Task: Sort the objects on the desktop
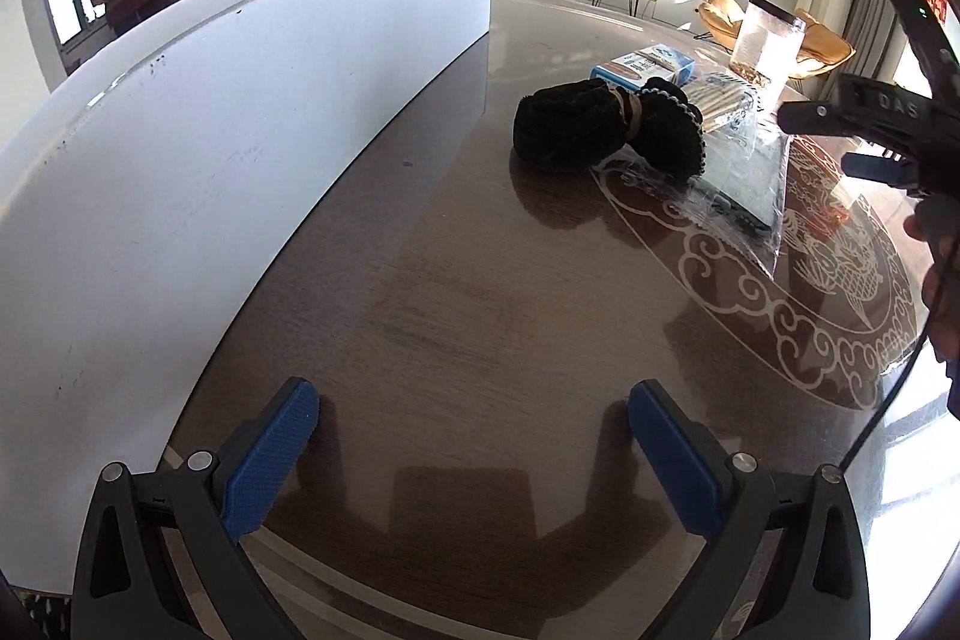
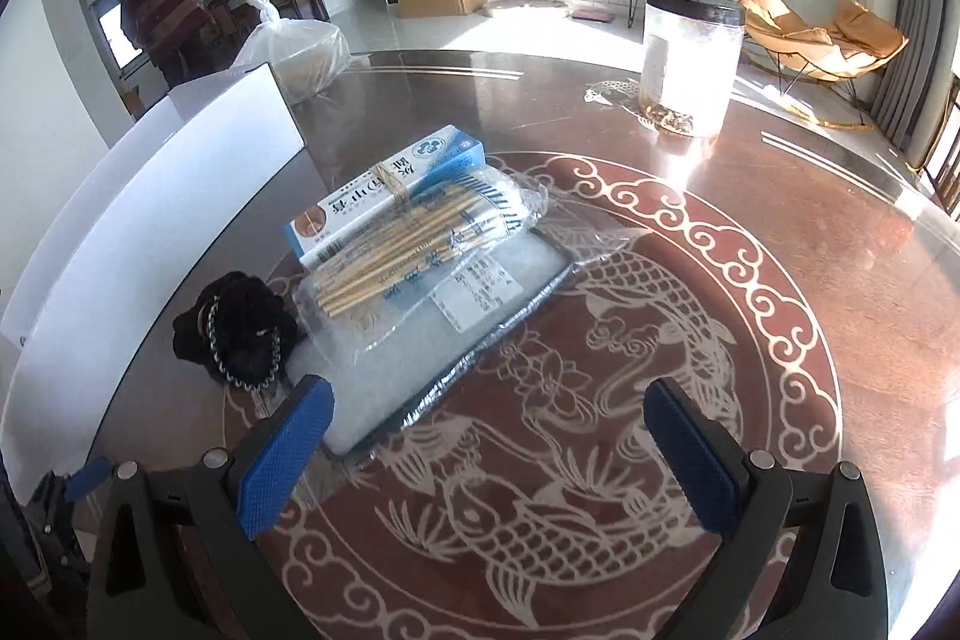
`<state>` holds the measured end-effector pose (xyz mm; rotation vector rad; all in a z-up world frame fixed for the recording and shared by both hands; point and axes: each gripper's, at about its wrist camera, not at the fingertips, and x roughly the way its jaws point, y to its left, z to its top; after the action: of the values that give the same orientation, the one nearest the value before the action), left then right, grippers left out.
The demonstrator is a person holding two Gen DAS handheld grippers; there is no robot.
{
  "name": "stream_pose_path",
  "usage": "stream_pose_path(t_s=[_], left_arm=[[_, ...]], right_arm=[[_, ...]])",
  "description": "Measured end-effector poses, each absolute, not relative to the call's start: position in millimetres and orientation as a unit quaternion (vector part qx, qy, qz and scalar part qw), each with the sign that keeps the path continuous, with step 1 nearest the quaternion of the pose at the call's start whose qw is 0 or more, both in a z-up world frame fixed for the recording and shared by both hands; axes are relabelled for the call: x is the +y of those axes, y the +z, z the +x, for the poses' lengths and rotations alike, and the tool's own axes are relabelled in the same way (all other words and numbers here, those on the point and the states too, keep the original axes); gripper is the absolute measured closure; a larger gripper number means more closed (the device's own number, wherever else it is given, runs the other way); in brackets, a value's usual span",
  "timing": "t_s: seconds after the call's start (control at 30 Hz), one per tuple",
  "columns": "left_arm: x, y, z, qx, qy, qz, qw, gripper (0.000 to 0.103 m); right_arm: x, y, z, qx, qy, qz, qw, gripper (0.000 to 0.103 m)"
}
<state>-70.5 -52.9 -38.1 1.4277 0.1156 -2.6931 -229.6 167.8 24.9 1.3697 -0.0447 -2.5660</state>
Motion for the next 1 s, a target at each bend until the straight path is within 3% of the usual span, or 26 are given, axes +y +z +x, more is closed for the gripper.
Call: stream_pose_path(t_s=[0.13,0.3,0.6,0.9,1.0], left_arm=[[-51,-39,-72,0.034,-0.882,0.468,0.045,0.000],[-49,-40,-75,0.027,-0.881,0.469,0.049,0.000],[-47,-41,-78,0.027,-0.881,0.469,0.049,0.000],[-47,-42,-78,0.028,-0.882,0.468,0.050,0.000],[-47,-42,-78,0.027,-0.882,0.468,0.050,0.000]], right_arm=[[138,2,-289,-0.055,-0.858,0.503,0.087,0.000],[100,-10,-312,-0.001,-0.866,0.493,0.081,0.000],[106,-19,-274,0.024,-0.883,0.447,0.141,0.000],[120,-22,-234,0.068,-0.879,0.452,0.136,0.000],[128,-20,-223,0.067,-0.882,0.447,0.131,0.009]])
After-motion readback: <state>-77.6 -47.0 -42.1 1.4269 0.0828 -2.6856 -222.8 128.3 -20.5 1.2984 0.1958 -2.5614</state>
